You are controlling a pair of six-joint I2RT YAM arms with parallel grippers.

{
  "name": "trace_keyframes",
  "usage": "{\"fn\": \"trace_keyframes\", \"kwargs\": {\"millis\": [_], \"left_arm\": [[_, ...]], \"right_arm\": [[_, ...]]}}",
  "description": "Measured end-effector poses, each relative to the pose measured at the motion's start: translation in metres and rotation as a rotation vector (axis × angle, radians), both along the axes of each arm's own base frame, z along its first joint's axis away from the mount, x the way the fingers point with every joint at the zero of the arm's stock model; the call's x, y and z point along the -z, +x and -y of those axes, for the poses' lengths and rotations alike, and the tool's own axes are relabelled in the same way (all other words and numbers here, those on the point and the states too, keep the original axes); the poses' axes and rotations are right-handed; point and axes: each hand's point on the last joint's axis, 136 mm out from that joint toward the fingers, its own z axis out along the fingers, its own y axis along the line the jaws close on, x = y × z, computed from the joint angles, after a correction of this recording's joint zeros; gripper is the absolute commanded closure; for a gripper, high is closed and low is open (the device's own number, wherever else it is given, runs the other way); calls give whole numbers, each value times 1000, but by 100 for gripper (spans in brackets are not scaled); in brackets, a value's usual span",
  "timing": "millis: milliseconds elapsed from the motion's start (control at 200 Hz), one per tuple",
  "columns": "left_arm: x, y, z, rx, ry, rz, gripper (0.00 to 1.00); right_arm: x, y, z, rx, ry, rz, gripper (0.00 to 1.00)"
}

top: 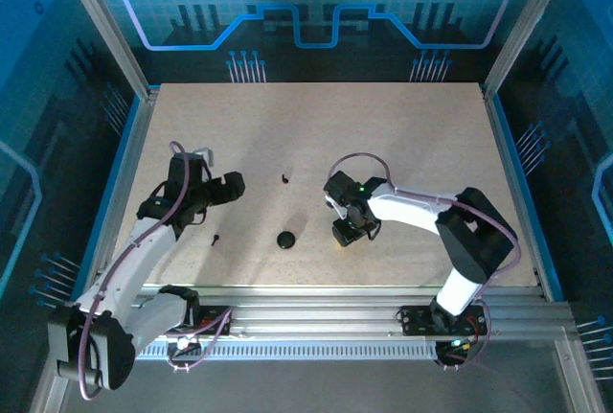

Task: Insert the wireless bluetooth earbuds into the charging case

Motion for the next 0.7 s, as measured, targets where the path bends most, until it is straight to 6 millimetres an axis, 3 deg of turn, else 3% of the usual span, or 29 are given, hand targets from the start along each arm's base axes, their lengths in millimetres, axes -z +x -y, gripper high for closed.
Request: {"fn": "trace_keyframes", "kwargs": {"millis": [190, 335, 700], "left_arm": [[3, -7, 18, 43, -99, -43, 22], [-4, -13, 44, 115, -223, -60, 25], [-30, -32, 99, 295, -388, -80, 26]], "right_arm": [[-44, 12, -8, -27, 137, 181, 52], [-79, 25, -24, -87, 263, 338, 53], [-134, 38, -68, -342, 478, 592, 56]]}}
